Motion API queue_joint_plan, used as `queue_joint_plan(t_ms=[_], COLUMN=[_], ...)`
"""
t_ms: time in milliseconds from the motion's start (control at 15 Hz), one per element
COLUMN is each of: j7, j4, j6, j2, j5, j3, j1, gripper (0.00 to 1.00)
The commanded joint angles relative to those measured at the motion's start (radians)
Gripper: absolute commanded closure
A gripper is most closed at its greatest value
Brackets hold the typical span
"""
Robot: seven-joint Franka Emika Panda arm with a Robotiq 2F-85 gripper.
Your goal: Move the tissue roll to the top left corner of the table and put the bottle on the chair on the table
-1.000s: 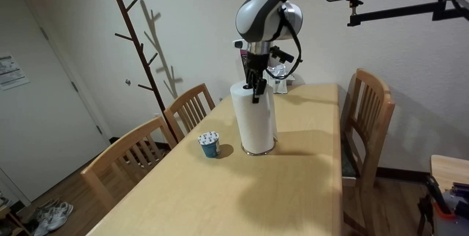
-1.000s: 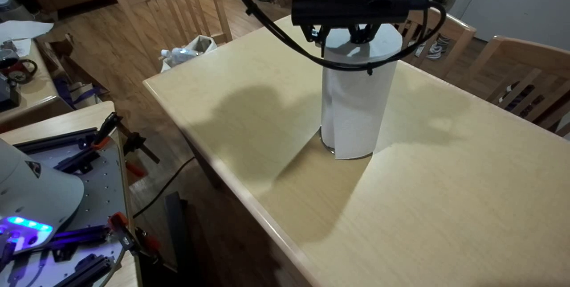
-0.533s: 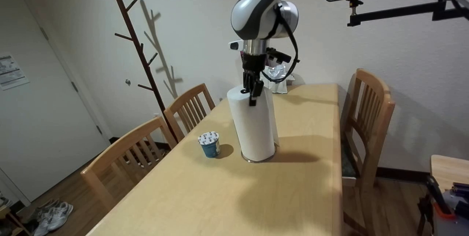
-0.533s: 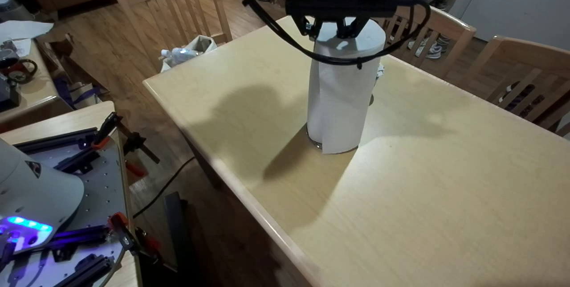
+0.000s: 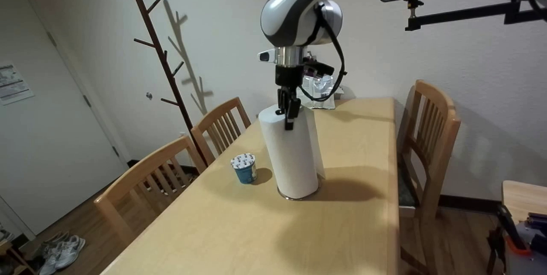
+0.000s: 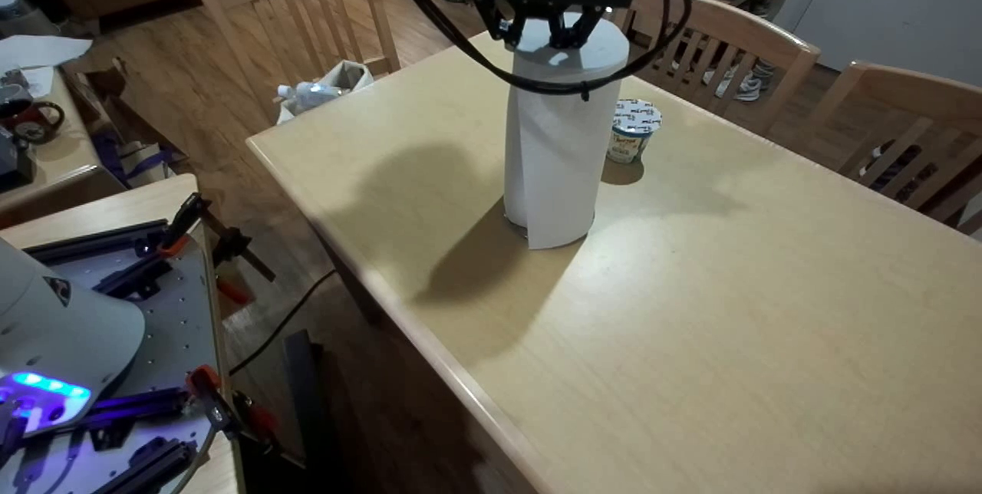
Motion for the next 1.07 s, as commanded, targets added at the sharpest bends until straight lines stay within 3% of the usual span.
queue_joint_plan(t_ms=[0,467,1000], j7=[0.001,-0.034,-0.131], j4=[-0.019,0.098,0.261], j6=[0.005,-0.016,-0.037], j2=[0.002,0.114,0.238], j5=[0.016,-0.016,-0.067], j3=[0.058,0.166,0.221], j1=[0.048,0.157,0.181], gripper=[0.87,0.87,0.87])
